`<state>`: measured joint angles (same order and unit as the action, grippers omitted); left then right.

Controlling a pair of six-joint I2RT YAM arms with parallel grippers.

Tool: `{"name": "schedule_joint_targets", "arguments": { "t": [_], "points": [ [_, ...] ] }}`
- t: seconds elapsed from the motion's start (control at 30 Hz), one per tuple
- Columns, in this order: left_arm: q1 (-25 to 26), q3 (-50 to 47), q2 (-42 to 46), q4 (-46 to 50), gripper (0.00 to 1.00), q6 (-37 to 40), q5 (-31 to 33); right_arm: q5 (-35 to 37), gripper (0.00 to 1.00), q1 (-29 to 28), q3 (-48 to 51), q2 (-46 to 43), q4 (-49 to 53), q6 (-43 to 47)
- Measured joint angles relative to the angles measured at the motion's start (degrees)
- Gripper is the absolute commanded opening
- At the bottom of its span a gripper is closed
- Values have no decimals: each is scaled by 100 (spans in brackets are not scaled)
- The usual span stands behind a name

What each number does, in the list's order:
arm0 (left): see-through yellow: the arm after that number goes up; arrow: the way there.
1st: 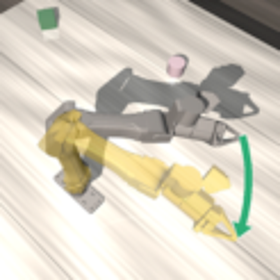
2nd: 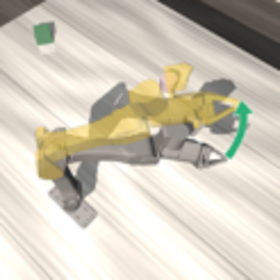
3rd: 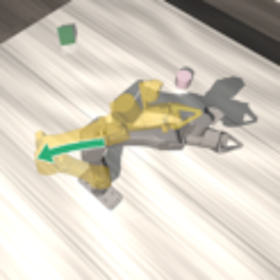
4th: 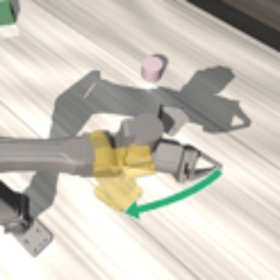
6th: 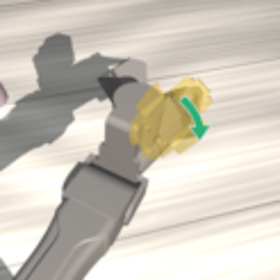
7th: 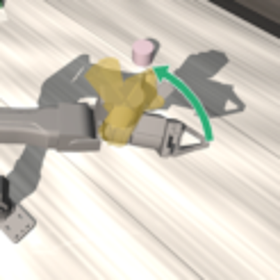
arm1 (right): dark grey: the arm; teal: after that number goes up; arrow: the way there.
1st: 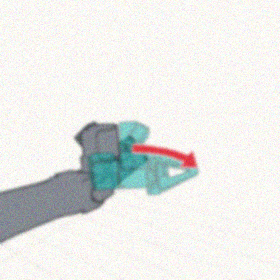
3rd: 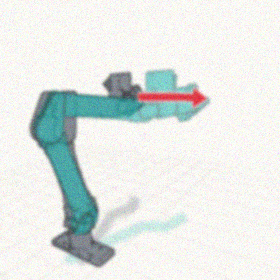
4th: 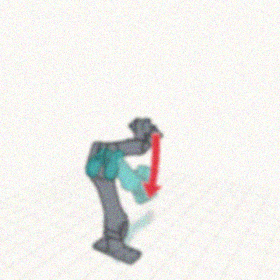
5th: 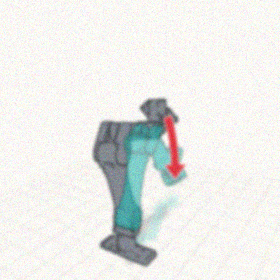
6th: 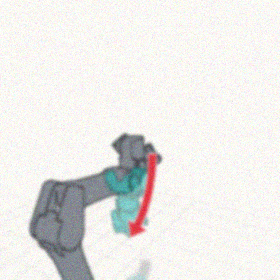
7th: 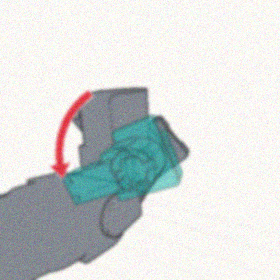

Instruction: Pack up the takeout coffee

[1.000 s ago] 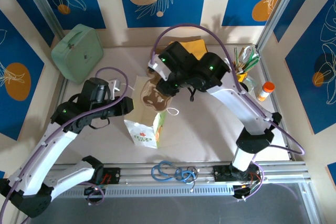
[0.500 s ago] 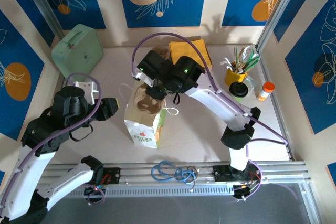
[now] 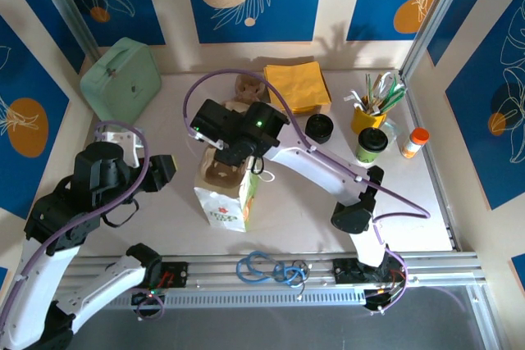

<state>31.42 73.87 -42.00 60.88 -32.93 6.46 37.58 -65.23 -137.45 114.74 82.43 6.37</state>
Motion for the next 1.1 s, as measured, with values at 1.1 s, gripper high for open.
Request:
{"name": "schedule_joint_targets", "arguments": {
  "t": [1.1],
  "points": [
    [0,-380,107,-37,51,0,160,-671,35,-367,435,24,566,-682]
  ]
}}
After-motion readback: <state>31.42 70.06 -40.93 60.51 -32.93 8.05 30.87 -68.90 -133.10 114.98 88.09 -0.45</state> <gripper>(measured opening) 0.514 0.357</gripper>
